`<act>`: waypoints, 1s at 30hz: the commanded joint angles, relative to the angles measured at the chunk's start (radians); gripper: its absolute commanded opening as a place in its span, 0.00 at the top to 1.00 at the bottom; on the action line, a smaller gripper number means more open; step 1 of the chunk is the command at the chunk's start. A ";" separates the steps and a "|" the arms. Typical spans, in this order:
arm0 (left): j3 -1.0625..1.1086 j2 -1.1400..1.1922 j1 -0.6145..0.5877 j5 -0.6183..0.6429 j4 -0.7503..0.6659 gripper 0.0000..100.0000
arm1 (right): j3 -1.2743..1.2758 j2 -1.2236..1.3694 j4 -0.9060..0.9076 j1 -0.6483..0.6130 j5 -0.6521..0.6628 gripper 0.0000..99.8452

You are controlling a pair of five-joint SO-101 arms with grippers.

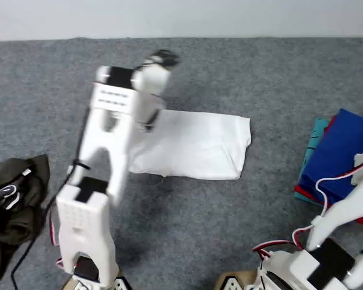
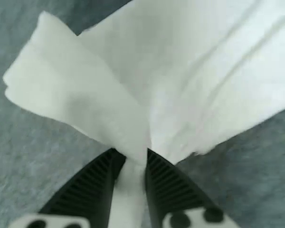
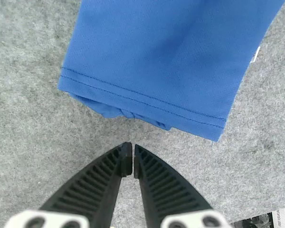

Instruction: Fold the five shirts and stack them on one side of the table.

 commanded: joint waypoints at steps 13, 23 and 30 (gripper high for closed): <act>-0.010 -0.094 0.304 0.112 -0.232 0.99 | 0.060 -0.053 -0.053 -0.007 -0.006 0.99; -0.021 0.107 0.358 0.114 -0.242 0.88 | 0.077 -0.053 -0.076 -0.010 -0.006 0.99; -0.225 0.114 0.315 0.183 -0.094 0.80 | 0.077 -0.053 -0.071 -0.008 -0.006 0.99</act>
